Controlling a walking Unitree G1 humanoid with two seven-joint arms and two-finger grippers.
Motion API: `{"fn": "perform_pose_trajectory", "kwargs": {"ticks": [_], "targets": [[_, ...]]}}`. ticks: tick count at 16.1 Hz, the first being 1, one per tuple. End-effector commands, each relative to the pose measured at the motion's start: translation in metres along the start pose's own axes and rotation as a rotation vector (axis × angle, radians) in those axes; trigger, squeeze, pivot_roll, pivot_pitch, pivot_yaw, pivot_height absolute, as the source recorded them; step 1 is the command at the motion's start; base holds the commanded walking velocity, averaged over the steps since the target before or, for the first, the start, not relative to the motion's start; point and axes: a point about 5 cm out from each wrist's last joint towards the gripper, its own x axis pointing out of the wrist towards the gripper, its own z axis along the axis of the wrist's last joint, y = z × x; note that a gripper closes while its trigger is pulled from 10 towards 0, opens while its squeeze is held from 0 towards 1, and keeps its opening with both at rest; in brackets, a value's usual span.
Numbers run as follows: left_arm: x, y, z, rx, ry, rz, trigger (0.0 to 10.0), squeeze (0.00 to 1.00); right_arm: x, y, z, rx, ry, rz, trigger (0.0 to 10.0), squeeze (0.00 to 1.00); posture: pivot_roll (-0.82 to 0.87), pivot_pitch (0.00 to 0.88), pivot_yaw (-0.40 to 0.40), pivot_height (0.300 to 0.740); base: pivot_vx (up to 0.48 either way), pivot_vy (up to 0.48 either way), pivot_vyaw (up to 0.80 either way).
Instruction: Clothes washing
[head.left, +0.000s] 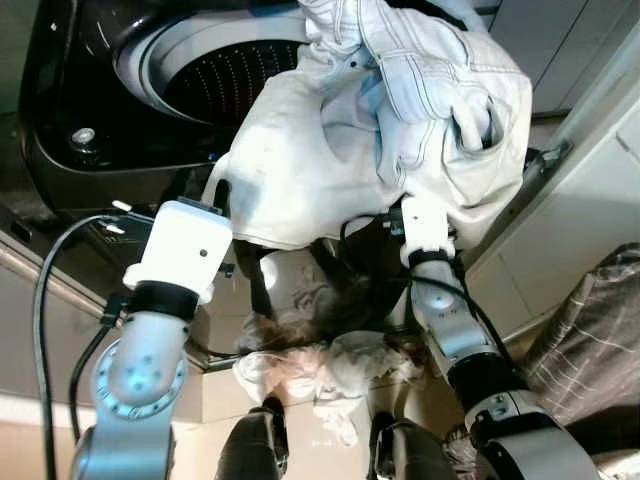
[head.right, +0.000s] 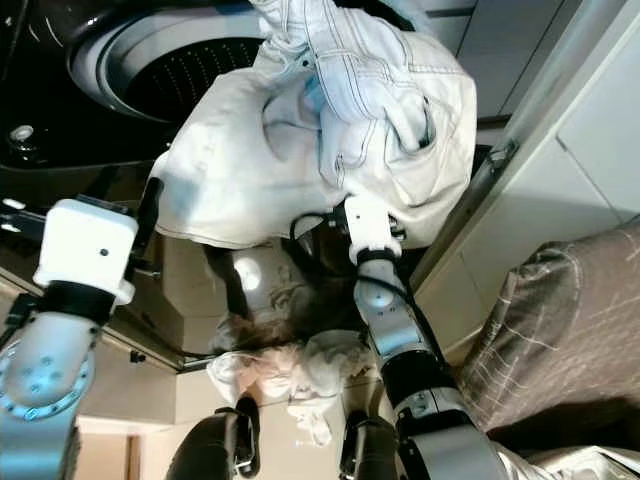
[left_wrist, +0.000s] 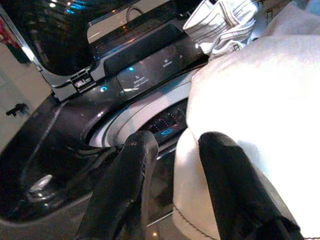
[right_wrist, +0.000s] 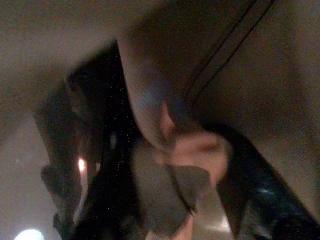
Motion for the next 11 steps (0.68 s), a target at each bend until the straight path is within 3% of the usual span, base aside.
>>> {"fn": "perform_pose_trajectory", "kwargs": {"ticks": [1,3,4,6,11], "targets": [[0.003,-0.001,0.002,-0.008,-0.026,0.006,10.0,0.00,0.019,-0.011,0.059,0.046,-0.239,-0.046,0.0,0.00,0.18,0.124,-0.023,0.740,0.000,0.000,0.00],[0.010,-0.001,0.004,-0.018,-0.051,0.023,10.0,0.00,0.033,-0.021,0.102,0.051,-0.362,-0.063,0.0,0.00,0.16,0.097,-0.029,0.740,0.000,0.000,0.00],[0.011,-0.002,0.004,-0.019,-0.053,0.024,10.0,0.00,0.034,-0.021,0.106,0.051,-0.372,-0.063,0.0,0.00,0.16,0.088,-0.032,0.740,0.000,0.000,0.00],[0.016,-0.004,0.003,-0.027,-0.069,0.036,10.0,0.00,0.047,-0.025,0.143,0.046,-0.483,-0.051,0.0,0.00,0.16,0.072,-0.043,0.740,0.000,0.000,0.00],[0.019,-0.005,0.003,-0.031,-0.080,0.063,10.0,0.00,0.070,-0.006,0.191,0.025,-0.570,0.073,0.0,0.00,0.18,0.062,-0.074,0.740,0.000,0.000,0.00]]}}
